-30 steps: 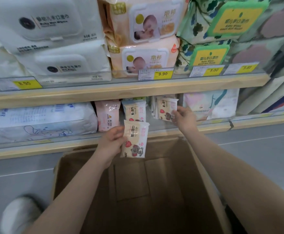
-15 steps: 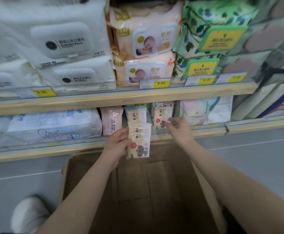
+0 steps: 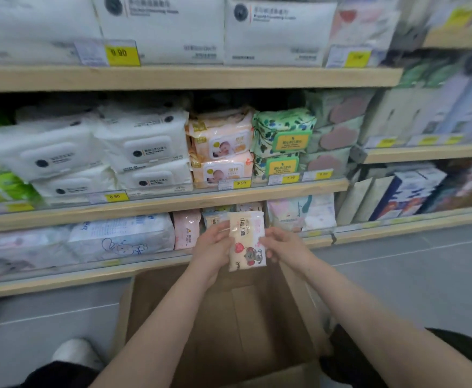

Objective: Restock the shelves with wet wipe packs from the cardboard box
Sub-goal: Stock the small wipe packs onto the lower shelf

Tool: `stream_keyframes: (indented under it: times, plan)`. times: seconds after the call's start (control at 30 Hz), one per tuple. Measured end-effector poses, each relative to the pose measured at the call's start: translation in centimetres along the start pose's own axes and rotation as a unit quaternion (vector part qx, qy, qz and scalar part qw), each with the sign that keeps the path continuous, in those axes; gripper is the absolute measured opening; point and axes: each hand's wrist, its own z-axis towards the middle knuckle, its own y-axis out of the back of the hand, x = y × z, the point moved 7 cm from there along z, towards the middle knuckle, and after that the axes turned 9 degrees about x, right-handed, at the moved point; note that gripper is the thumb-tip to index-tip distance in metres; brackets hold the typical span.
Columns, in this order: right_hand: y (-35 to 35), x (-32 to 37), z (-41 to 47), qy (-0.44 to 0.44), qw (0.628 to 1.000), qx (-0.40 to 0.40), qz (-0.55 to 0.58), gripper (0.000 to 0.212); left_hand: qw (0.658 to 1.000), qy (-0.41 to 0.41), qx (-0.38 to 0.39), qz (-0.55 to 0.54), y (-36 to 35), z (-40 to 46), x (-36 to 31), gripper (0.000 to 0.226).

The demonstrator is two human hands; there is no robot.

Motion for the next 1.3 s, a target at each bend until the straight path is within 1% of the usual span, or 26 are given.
stream_keyframes:
  times: [0.07,0.1,0.17,0.23,0.3,0.4,0.5,0.53,0.57,0.63,0.67,0.7,0.77,0.8,0.87,0.9,0.93,0.97,1.07,1.17,1.3]
  plan:
    - [0.3,1.3,-1.6,0.015,1.000,-0.003,-0.006,0.018,1.000,-0.005,-0.004,-0.003,-0.8,-1.3,-0.9,0.026]
    - [0.4,1.9,-2.4,0.024,1.000,-0.003,-0.018,0.019,1.000,-0.007,-0.015,0.015,-1.0,-1.9,-1.4,0.020]
    - [0.4,3.0,-4.0,0.041,0.997,0.004,-0.061,0.016,0.995,-0.022,-0.047,0.090,-1.3,-2.8,-2.8,0.017]
    - [0.4,3.7,-4.9,0.054,0.995,0.022,-0.086,0.012,0.986,-0.055,-0.061,0.146,-2.0,-3.6,-4.4,0.014]
    - [0.6,4.1,-5.4,0.059,0.995,0.033,-0.076,0.015,0.982,-0.086,-0.062,0.158,-2.7,-4.2,-5.7,0.012]
    - [1.3,5.3,-5.1,0.060,0.993,0.055,-0.086,0.017,0.983,-0.097,-0.068,0.138,-3.0,-3.9,-6.8,0.012]
    - [2.9,6.9,-3.0,0.074,0.982,0.056,-0.164,0.014,0.984,-0.107,-0.050,0.133,-3.1,-1.9,-7.6,0.010]
    - [3.6,7.4,-2.1,0.075,0.981,0.047,-0.175,0.008,0.984,-0.107,-0.041,0.138,-3.1,-1.0,-7.9,0.009]
    - [4.3,7.8,-1.3,0.079,0.980,0.039,-0.178,0.009,0.983,-0.108,-0.030,0.146,-3.1,-0.1,-8.1,0.008]
    - [5.4,7.9,0.9,0.086,0.981,0.026,-0.172,0.024,0.981,-0.112,-0.007,0.160,-3.1,2.1,-8.3,0.008]
    - [5.8,7.5,2.2,0.088,0.982,0.022,-0.167,0.026,0.978,-0.113,0.002,0.173,-3.1,3.2,-8.1,0.008]
    - [6.0,6.8,3.4,0.090,0.982,0.020,-0.164,0.024,0.975,-0.113,0.007,0.192,-3.0,4.4,-7.8,0.008]
    - [6.3,4.9,5.7,0.090,0.983,0.011,-0.160,0.010,0.968,-0.110,0.008,0.227,-2.8,6.9,-6.6,0.007]
    - [6.4,3.7,6.9,0.087,0.984,0.000,-0.155,0.009,0.966,-0.107,0.009,0.236,-2.7,8.0,-5.8,0.007]
    - [6.6,1.0,8.7,0.076,0.987,-0.025,-0.139,0.014,0.965,-0.091,0.017,0.246,-2.3,10.2,-3.6,0.006]
    - [6.7,-0.3,9.4,0.069,0.987,-0.039,-0.138,0.023,0.967,-0.074,0.025,0.243,-2.0,11.2,-2.0,0.005]
    - [6.7,-1.7,10.2,0.065,0.987,-0.049,-0.138,0.031,0.968,-0.055,0.038,0.242,-1.8,12.2,-0.4,0.007]
    - [6.6,-2.9,11.0,0.058,0.987,-0.055,-0.142,0.031,0.967,-0.037,0.053,0.245,-1.6,13.1,1.1,0.012]
    - [6.2,-6.1,14.0,0.035,0.986,-0.060,-0.150,0.009,0.962,-0.005,0.084,0.260,-1.4,15.8,5.1,0.022]
    - [6.1,-8.2,17.3,0.030,0.983,-0.090,-0.157,0.012,0.969,-0.005,0.076,0.237,-1.5,18.4,7.3,0.029]
    - [5.1,-10.1,20.7,0.062,0.973,-0.097,-0.199,0.013,0.972,-0.015,0.057,0.230,-1.6,21.1,8.9,0.036]
